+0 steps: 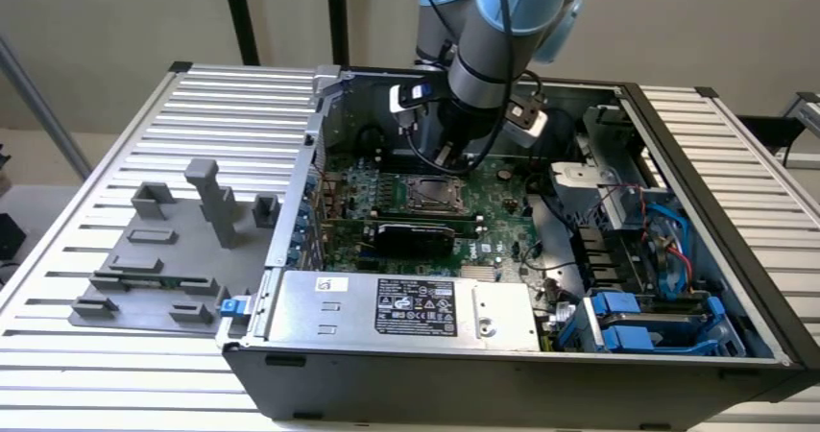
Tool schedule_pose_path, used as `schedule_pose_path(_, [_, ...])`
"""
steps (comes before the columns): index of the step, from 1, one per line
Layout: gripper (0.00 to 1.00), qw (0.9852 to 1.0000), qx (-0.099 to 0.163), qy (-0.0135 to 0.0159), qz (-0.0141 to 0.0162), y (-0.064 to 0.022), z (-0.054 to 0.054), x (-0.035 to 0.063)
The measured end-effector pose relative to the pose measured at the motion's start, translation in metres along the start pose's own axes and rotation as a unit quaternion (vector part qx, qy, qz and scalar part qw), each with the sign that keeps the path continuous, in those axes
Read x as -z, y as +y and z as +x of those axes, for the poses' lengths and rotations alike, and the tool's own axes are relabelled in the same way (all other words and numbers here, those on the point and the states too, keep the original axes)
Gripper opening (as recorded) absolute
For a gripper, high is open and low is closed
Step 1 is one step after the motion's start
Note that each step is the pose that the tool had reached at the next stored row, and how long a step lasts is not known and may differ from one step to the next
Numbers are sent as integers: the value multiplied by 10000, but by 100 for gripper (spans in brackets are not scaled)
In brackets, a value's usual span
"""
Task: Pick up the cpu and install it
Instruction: 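Install the second cpu locking lever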
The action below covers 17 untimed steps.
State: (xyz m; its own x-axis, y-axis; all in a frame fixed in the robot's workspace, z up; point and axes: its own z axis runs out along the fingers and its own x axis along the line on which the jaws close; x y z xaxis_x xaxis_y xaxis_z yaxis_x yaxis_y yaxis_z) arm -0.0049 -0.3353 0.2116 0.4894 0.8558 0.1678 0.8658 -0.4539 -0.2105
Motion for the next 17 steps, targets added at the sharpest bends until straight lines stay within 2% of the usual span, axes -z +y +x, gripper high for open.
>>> schedule_pose_path(10, [11,10000,-1,-2,4,115,-276,301])
schedule_pose_path(17, [11,10000,3,5,-12,111,-430,419])
